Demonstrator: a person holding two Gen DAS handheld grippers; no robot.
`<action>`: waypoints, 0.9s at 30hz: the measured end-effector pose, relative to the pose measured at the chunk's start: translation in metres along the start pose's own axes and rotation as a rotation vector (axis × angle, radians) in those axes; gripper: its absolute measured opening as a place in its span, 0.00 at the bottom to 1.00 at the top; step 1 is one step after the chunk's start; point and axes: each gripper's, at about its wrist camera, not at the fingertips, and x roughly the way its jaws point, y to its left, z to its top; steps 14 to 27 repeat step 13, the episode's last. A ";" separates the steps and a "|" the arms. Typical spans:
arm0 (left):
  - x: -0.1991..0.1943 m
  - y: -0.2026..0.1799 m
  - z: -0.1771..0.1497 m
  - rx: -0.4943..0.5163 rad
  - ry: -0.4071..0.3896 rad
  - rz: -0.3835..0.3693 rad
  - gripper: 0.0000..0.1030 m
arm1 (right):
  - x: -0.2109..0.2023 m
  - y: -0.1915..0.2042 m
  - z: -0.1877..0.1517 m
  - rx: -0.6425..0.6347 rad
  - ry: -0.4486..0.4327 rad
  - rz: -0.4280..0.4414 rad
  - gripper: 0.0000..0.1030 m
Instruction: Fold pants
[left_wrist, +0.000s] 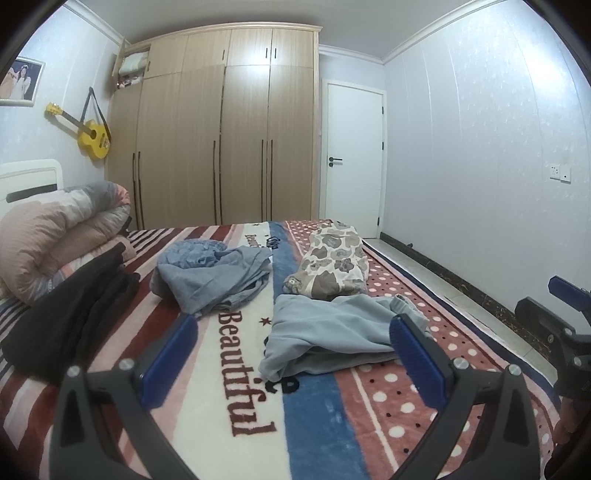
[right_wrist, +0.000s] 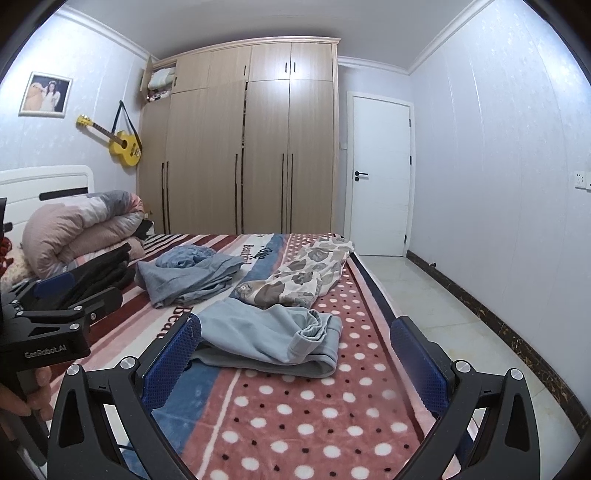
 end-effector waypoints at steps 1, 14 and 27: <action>-0.002 0.000 0.001 -0.002 0.001 -0.001 0.99 | 0.000 0.000 0.000 -0.001 0.002 0.001 0.99; -0.027 -0.004 0.015 -0.007 -0.013 -0.001 0.99 | -0.016 -0.003 0.010 -0.003 0.008 0.000 0.99; -0.027 -0.004 0.015 -0.007 -0.013 -0.001 0.99 | -0.016 -0.003 0.010 -0.003 0.008 0.000 0.99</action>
